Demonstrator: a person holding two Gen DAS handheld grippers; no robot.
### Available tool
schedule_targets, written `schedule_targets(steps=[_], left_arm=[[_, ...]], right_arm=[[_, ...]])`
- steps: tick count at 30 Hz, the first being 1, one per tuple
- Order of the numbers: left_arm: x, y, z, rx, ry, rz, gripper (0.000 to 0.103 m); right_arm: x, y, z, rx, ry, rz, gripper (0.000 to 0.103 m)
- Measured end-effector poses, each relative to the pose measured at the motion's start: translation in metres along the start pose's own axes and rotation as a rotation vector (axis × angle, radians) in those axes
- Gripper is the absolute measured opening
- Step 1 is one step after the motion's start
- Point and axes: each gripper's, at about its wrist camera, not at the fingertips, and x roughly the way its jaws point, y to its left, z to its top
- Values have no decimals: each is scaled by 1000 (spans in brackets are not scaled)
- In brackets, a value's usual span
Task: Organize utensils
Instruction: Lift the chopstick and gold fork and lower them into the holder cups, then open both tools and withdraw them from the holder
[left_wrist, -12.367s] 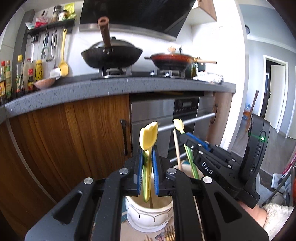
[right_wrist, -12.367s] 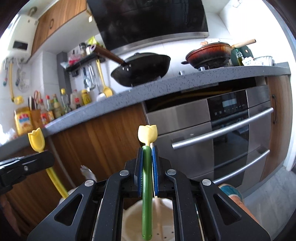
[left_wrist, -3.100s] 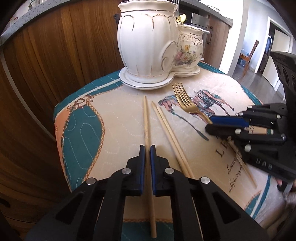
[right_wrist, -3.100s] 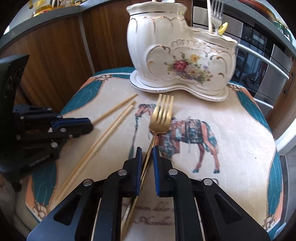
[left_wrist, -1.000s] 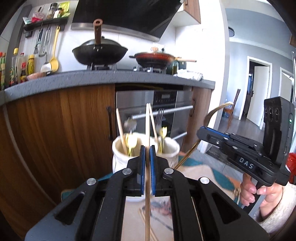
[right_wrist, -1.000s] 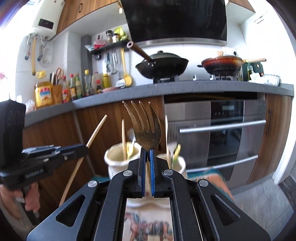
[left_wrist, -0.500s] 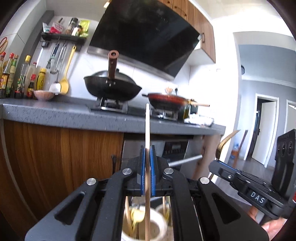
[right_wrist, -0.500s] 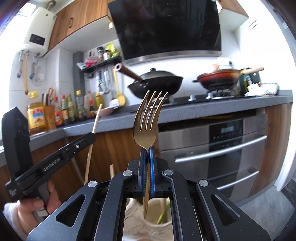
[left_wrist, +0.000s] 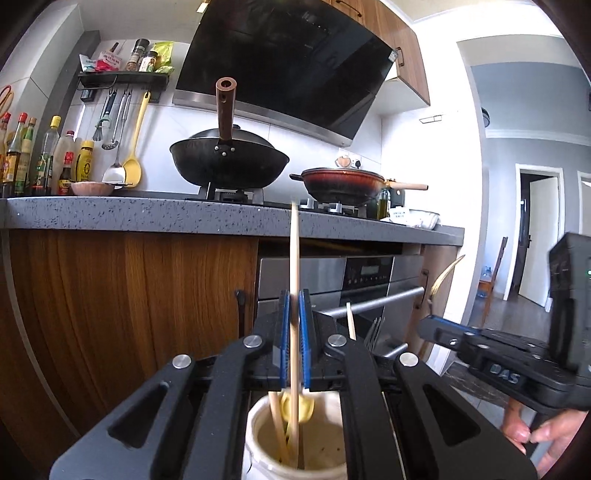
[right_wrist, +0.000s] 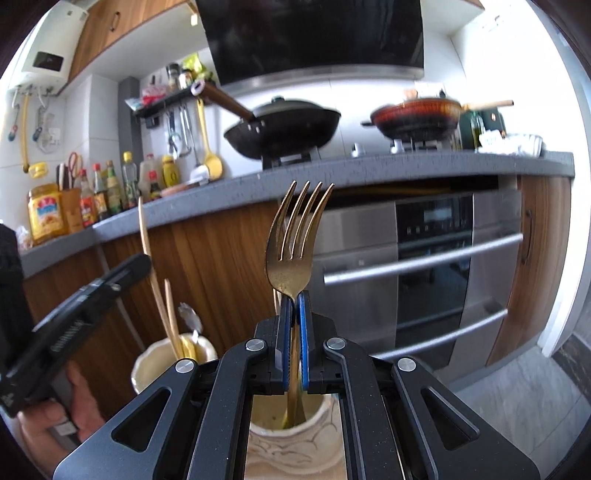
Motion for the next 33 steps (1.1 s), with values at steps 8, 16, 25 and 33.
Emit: schedule_targets(steps=[8,16,25,33], left_arm=[[-19,6,-14,27,33,7,13],[-26,21,-24,-15,85,24,36],[-38,25,-25,-2,106,42,44],[-58,21,-32,34,143,65,59]], right_arm=[[13,-9,-17,30,69,-9,5],[20,-16,-13,61,103,-30,6],[18,-22,-10,98,118,-41,26],[-21,-11,-16,88,99,-18,55]])
